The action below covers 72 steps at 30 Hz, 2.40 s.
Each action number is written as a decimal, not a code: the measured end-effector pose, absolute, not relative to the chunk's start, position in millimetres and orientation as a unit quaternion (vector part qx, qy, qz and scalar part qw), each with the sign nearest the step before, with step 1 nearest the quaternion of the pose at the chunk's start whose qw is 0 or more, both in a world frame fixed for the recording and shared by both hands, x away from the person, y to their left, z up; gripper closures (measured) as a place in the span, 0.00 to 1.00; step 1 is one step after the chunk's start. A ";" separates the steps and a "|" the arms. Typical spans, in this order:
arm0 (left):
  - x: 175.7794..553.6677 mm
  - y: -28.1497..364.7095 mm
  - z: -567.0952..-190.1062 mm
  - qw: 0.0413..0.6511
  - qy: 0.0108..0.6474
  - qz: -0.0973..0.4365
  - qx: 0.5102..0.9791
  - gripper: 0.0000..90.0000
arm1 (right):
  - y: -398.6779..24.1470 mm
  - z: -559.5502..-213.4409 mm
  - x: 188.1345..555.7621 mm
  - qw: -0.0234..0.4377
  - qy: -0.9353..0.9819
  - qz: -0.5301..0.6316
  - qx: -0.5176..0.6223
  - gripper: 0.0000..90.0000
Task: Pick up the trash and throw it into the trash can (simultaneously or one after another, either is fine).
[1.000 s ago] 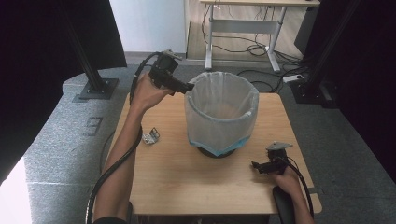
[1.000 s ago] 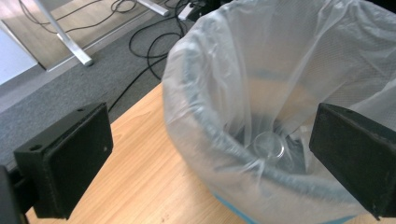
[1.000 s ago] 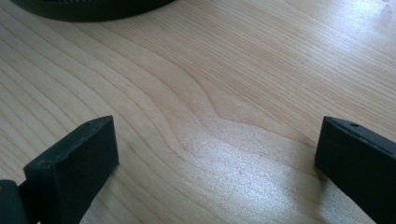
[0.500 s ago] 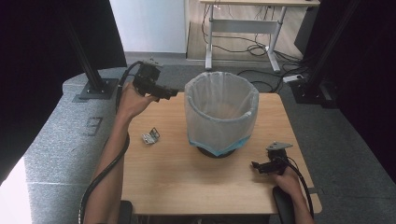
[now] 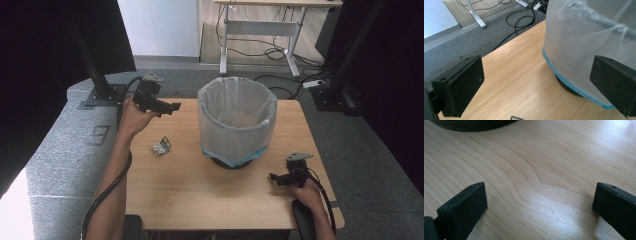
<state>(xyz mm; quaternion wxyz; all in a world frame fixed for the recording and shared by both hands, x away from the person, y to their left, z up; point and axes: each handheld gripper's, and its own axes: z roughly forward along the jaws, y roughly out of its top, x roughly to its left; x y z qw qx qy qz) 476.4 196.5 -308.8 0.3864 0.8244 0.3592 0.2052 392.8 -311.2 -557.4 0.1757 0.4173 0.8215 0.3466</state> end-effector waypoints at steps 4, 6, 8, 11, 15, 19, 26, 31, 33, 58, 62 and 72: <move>476.6 201.4 -320.2 0.385 0.361 0.206 0.824 0.00 | -311.2 -557.4 392.8 0.176 0.822 0.347 0.417 0.00; 476.7 203.7 -326.4 0.387 0.363 0.204 0.823 0.00 | -311.2 -557.4 392.8 0.176 0.821 0.347 0.417 0.00; 476.6 205.6 -332.0 0.388 0.364 0.202 0.822 0.00 | -311.2 -557.4 392.7 0.176 0.821 0.347 0.418 0.00; 476.6 208.8 -343.3 0.389 0.367 0.199 0.821 0.00 | -311.2 -557.4 392.7 0.176 0.821 0.347 0.418 0.00; 477.0 212.5 -358.8 0.389 0.374 0.199 0.818 0.00 | -311.3 -557.4 392.8 0.176 0.822 0.346 0.417 0.00; 478.0 216.9 -373.2 0.394 0.385 0.196 0.811 0.00 | -311.3 -557.4 392.8 0.176 0.822 0.346 0.417 0.00; 479.7 222.4 -396.6 0.393 0.398 0.193 0.806 0.00 | -311.3 -557.4 392.8 0.176 0.822 0.346 0.417 0.00; 482.6 226.6 -413.1 0.390 0.407 0.190 0.804 0.00 | -311.3 -557.4 392.8 0.176 0.822 0.346 0.417 0.00; 483.5 227.9 -418.6 0.389 0.410 0.188 0.803 0.00 | -311.3 -557.4 392.8 0.176 0.822 0.346 0.417 0.00; 489.1 243.7 -494.4 0.371 0.438 0.164 0.802 0.00 | -311.3 -557.4 392.8 0.176 0.822 0.346 0.417 0.00; 490.3 243.7 -505.0 0.362 0.438 0.161 0.807 0.00 | -311.3 -557.4 392.8 0.176 0.822 0.346 0.417 0.00; 492.4 243.4 -526.2 0.347 0.436 0.151 0.816 0.00 | -311.1 -557.6 392.8 0.176 0.821 0.348 0.417 0.00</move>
